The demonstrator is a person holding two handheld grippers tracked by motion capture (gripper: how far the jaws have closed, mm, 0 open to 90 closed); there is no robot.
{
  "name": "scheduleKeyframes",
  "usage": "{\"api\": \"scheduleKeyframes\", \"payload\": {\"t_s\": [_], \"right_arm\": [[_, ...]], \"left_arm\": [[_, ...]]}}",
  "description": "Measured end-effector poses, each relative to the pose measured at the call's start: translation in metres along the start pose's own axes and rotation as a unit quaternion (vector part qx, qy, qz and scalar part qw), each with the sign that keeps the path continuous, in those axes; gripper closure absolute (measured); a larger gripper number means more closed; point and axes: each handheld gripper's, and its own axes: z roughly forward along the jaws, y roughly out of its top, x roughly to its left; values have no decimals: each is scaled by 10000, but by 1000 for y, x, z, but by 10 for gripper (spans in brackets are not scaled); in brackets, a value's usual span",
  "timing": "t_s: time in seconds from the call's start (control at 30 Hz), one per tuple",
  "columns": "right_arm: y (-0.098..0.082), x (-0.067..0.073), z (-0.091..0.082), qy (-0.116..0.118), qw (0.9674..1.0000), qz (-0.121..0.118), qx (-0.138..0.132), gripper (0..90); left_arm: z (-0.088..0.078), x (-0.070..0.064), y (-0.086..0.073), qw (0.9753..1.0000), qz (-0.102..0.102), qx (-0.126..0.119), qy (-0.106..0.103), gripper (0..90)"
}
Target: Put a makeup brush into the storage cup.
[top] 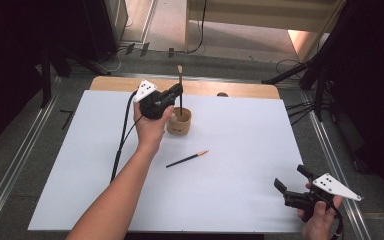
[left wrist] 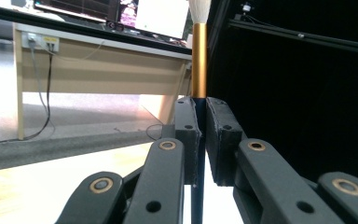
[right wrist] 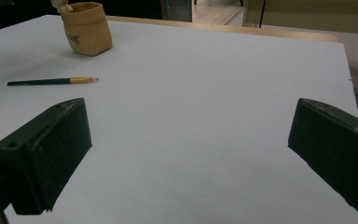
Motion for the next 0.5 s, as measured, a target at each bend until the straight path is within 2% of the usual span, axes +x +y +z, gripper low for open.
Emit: {"api": "scheduleKeyframes", "payload": {"t_s": [0.23,0.5], "right_arm": [[-1,-1,0,-7,10000,31,8,0],[-1,-1,0,-13,10000,25,13,0]], "left_arm": [[2,3,-16,9997,129,195,100,844],[2,2,-23,9994,165,274,92,843]]}}
